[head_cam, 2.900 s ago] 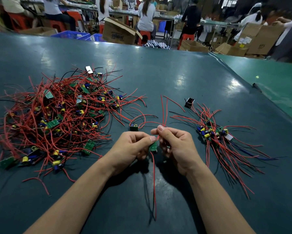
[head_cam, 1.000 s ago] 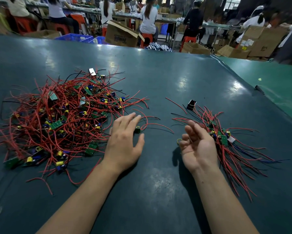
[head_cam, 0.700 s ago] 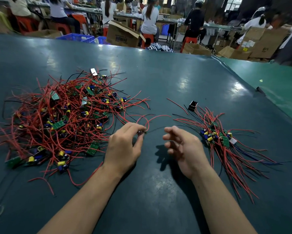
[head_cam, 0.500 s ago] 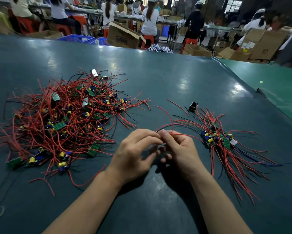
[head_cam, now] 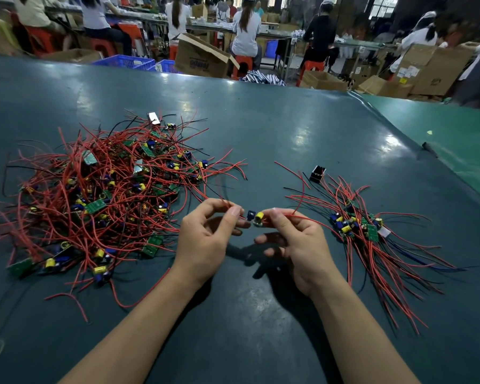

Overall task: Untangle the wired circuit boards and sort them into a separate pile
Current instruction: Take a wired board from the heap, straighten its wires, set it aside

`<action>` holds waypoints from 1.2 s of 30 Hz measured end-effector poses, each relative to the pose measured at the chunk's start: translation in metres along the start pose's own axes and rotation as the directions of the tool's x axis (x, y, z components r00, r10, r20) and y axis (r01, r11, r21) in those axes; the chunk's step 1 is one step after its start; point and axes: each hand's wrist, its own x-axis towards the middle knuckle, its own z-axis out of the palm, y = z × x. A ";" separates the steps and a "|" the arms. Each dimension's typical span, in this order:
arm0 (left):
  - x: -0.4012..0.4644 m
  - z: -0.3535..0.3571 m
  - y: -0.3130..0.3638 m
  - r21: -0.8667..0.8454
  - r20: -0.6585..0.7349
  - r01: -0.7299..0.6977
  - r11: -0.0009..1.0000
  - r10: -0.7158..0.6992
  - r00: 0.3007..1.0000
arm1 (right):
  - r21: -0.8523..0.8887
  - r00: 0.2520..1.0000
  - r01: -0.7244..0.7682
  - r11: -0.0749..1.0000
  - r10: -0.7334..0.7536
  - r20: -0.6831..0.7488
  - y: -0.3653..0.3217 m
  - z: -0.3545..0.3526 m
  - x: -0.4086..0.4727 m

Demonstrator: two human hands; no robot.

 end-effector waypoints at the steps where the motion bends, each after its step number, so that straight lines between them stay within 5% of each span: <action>1: 0.000 0.000 0.001 -0.071 -0.006 0.040 0.997 -0.041 0.999 | 0.039 1.000 -0.011 0.999 0.011 0.001 -0.001 -0.001 0.001; 7: -0.001 0.001 -0.001 -0.130 0.187 0.154 0.979 -0.129 0.974 | 0.189 1.000 0.013 0.982 -0.017 0.021 0.002 -0.001 0.002; 11: 0.003 -0.002 -0.001 -0.245 0.112 0.208 0.947 -0.186 0.976 | 0.205 0.994 0.094 0.974 -0.105 0.044 0.006 0.002 0.000; 17: 0.006 -0.002 0.004 -0.492 0.073 0.318 0.811 -0.325 0.943 | -0.101 0.942 0.329 0.939 -0.334 -0.029 0.012 0.004 0.002; 20: 0.010 -0.005 0.007 -0.592 0.079 0.351 0.725 -0.381 0.921 | -0.406 0.846 0.530 0.744 -0.500 0.187 0.021 0.006 -0.002; 22: 0.010 -0.006 0.008 -0.560 0.060 0.346 0.753 -0.380 0.923 | -0.527 0.811 0.584 0.618 -0.469 0.349 0.022 0.007 -0.005; 25: 0.009 -0.006 0.007 -0.462 0.023 0.330 0.823 -0.361 0.932 | -0.497 0.885 0.465 0.733 -0.375 0.275 0.015 0.003 -0.004; 29: 0.006 -0.003 0.005 -0.332 0.125 0.396 0.856 -0.376 0.918 | -0.198 0.973 0.232 0.952 -0.223 0.067 0.006 -0.001 -0.002; 32: -0.001 -0.001 0.007 -0.223 0.268 0.446 0.867 -0.385 0.883 | -0.250 0.966 0.258 0.933 -0.247 0.078 0.005 0.000 -0.001; 36: -0.004 -0.002 0.013 -0.050 0.371 0.340 0.939 -0.298 0.879 | -0.165 0.980 0.196 0.967 -0.188 0.061 0.004 0.000 -0.002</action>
